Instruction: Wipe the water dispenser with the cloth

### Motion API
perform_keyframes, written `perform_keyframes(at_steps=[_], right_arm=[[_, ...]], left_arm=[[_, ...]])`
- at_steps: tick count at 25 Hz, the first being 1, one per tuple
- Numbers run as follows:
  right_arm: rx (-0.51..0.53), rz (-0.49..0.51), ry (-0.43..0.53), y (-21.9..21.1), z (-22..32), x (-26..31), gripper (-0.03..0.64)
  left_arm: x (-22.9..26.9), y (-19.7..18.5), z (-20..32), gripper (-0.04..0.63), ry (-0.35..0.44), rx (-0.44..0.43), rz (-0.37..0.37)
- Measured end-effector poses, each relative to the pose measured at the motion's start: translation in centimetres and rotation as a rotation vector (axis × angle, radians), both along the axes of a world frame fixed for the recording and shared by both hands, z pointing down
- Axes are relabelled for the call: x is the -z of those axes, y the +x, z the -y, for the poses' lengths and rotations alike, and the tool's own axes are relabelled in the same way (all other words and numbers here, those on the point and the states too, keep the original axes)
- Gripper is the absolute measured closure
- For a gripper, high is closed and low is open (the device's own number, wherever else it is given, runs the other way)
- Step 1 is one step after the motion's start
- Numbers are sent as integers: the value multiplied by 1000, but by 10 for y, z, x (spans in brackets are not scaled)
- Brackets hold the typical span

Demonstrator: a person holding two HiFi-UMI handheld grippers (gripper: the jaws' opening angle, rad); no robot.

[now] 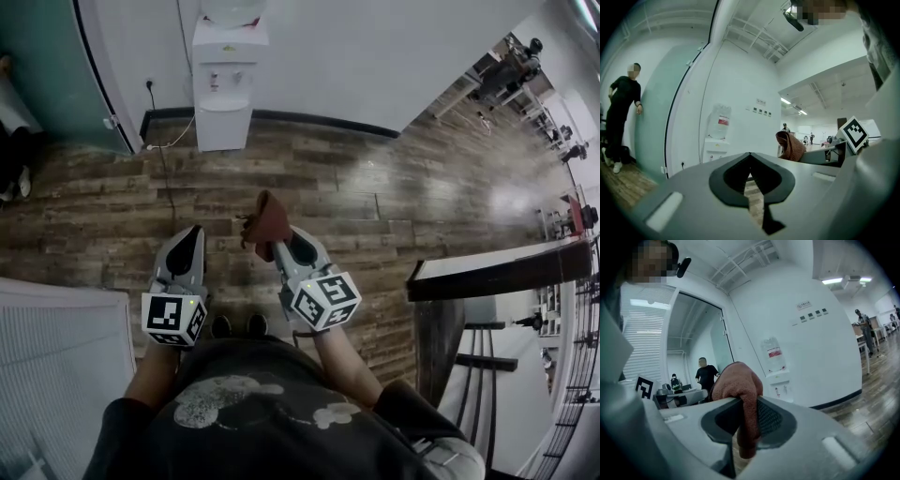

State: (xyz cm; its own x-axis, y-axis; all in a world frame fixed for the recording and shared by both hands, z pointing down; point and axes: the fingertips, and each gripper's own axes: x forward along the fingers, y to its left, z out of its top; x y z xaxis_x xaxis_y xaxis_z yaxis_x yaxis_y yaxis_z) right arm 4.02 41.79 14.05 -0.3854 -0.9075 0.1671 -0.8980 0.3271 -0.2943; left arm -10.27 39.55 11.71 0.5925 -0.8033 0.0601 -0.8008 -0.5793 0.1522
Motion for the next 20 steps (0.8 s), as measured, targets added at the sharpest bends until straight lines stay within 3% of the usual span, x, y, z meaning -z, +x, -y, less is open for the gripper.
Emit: perform_keyframes(at_steps=[12,20], right_arm=[[-119,25,10,-1,9,-4,558],[-123,22,-3,0,38,-15,557]], left_arm=[[-7,-30,28,577,-2,10,-9],[-14,-33,65,577,-32,14,-22]])
